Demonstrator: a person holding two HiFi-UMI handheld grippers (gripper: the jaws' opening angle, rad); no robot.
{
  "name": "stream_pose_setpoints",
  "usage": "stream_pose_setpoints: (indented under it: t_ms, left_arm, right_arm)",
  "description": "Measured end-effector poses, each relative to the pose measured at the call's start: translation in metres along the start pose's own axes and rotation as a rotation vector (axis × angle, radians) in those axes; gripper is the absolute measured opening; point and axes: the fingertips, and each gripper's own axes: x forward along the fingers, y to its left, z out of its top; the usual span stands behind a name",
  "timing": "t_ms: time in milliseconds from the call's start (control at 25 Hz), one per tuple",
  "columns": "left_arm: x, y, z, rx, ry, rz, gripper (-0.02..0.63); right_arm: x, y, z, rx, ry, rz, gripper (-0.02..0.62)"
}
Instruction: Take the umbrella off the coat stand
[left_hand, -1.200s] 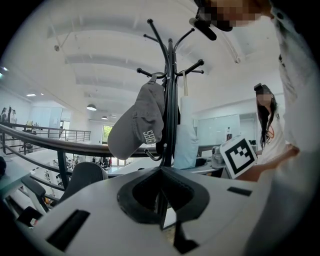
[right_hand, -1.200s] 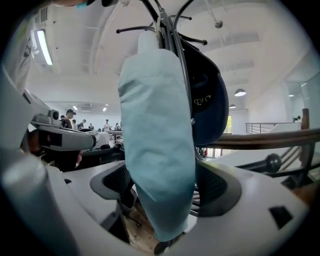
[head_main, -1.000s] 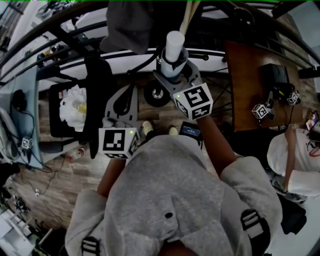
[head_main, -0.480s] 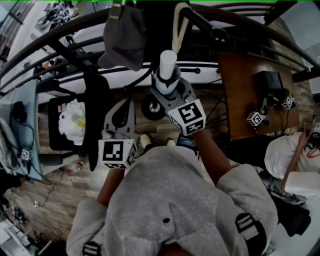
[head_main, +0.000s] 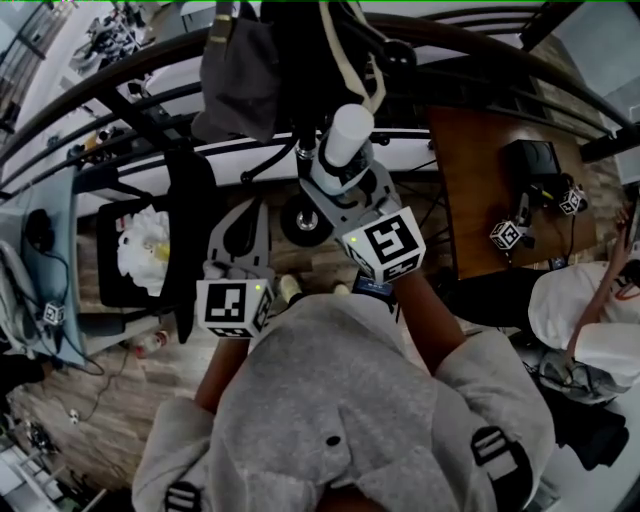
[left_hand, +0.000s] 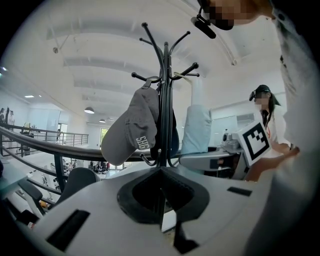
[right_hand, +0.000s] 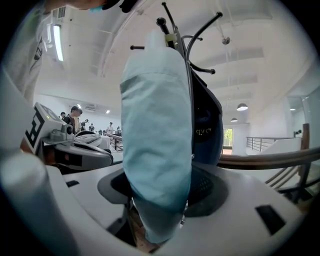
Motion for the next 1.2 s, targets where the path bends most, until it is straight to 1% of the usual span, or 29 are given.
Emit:
stream_pose_setpoints:
  t_ms: [120,480,680,840,1080,1200]
  left_arm:
    - [-0.001,-0.005,0.003,0.005,-0.007,-0.006,0.012]
    - [-0.006,-0.017,0.012,0.02,-0.029,-0.023,0.012]
    - [-0.007,-0.024,0.015,0.017,-0.031,-0.034,0.012]
    - [-0.008,-0.027,0.016,0.022,-0.034,-0.034,0.012]
    - [-0.009,-0.032,0.015,0.027,-0.028,-0.033,0.012]
    - [-0.009,-0.037,0.013,0.024,-0.017,-0.038,0.012]
  right_arm:
    - [-0.01,0.002,0.013,0.018,-0.027,0.019,0.279]
    - [-0.04,0.014,0.056,-0.013,-0.126,0.041,0.278]
    - [-0.054,0.018,0.074,0.0,-0.156,0.047,0.279]
    - [-0.065,0.02,0.082,-0.025,-0.173,0.058,0.279]
    - [-0.081,0.017,0.088,0.005,-0.203,0.052,0.279]
    - [-0.09,0.016,0.083,0.014,-0.19,0.045,0.279]
